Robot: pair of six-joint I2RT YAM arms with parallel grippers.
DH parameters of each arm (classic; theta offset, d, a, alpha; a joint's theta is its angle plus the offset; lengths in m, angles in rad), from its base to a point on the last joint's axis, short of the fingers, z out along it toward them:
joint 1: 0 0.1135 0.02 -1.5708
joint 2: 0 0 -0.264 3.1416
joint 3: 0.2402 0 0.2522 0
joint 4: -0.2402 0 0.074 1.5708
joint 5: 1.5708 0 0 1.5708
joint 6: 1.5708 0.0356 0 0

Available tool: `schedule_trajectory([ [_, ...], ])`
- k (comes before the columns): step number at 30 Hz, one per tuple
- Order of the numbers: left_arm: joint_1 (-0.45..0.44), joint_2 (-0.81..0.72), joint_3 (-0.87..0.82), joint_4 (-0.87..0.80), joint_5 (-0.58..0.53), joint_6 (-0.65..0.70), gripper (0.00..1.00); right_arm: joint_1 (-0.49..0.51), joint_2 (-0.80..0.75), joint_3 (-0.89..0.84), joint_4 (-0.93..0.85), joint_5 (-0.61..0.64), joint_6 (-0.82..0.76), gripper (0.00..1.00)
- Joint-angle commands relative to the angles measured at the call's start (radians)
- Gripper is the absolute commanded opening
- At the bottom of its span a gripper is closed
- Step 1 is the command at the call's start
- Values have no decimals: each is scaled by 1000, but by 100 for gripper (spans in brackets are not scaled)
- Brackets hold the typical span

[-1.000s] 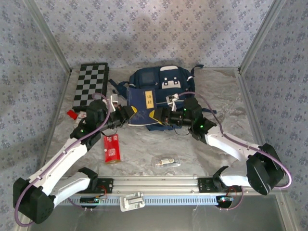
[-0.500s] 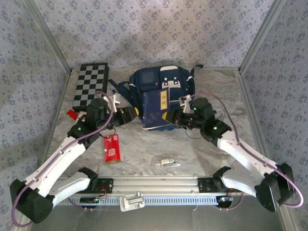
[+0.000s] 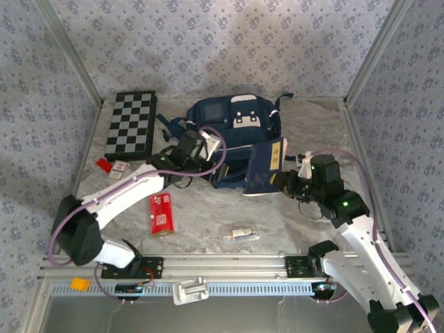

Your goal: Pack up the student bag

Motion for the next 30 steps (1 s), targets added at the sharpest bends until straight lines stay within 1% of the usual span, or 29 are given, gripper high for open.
schedule_trajectory([
  [1,-24,87,91,-8,-62,200,72,-29,-37,-11,-121,36,-33,0],
  [5,-39,215,193,-24,-69,277,73,-64,-61,0,-199,64,-34,0],
  [8,-47,296,267,-46,-74,329,74,-90,-71,6,-219,52,-43,0],
  [10,-51,347,314,-57,-93,357,75,-106,-69,7,-220,39,-46,0],
  [14,-52,455,425,-111,-83,403,76,-135,-68,6,-209,8,-43,0],
  [17,-52,528,480,-120,-84,424,76,-142,-69,2,-202,-5,-43,0],
  [19,-53,577,529,-144,-101,431,76,-145,-69,-6,-190,-14,-39,0],
  [22,-52,648,604,-186,-141,441,73,-149,-68,-14,-170,-23,-35,0],
  [24,-50,680,633,-198,-161,448,69,-151,-65,-18,-160,-25,-36,0],
  [25,-50,694,648,-203,-170,449,65,-153,-62,-21,-157,-28,-35,0],
  [29,-45,712,684,-226,-169,452,34,-158,-54,-22,-148,-39,-39,0],
  [30,-44,707,685,-226,-165,453,29,-160,-53,-22,-152,-36,-43,0],
])
